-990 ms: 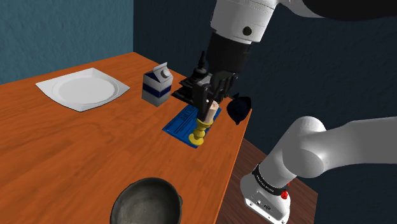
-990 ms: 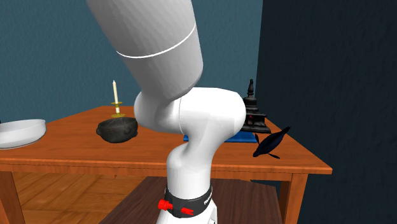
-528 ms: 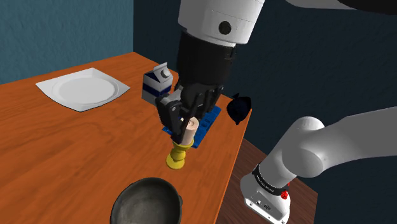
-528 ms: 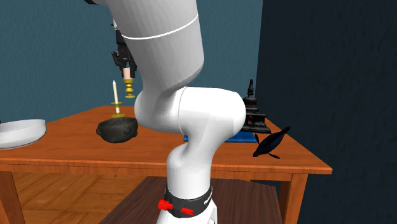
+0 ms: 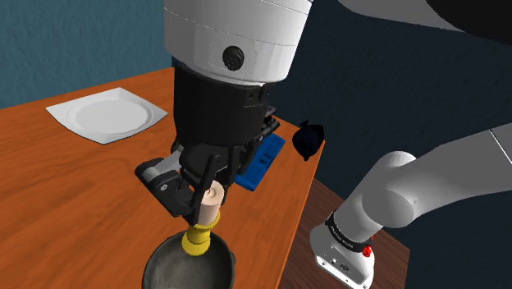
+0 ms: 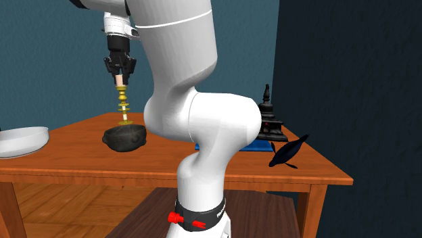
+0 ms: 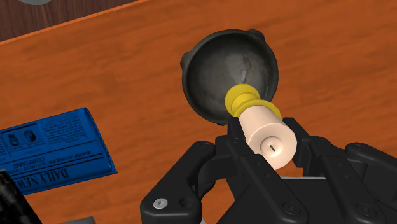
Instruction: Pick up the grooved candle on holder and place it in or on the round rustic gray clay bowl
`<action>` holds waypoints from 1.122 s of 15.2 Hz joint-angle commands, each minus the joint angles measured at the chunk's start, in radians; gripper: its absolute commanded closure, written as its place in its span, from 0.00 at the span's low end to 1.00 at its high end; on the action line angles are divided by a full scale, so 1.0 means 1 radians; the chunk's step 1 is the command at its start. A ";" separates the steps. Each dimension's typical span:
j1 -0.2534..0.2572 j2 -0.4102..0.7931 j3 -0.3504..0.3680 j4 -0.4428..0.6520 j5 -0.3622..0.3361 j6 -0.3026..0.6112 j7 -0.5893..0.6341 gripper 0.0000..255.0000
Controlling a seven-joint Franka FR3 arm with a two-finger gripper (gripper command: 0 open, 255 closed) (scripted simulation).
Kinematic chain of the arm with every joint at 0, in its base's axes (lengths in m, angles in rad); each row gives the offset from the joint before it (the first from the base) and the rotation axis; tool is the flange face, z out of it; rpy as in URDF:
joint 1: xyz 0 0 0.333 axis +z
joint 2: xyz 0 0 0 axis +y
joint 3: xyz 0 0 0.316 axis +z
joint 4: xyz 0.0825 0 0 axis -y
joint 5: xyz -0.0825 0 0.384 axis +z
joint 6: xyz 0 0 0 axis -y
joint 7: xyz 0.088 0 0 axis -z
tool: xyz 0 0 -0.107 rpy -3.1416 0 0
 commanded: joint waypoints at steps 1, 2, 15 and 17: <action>0.001 0.000 0.009 -0.022 0.004 0.024 -0.001 1.00; 0.002 -0.001 0.012 -0.036 0.007 0.037 -0.003 1.00; 0.003 0.013 0.075 -0.189 0.036 0.208 -0.020 1.00; 0.001 0.019 0.087 -0.210 0.039 0.236 -0.021 1.00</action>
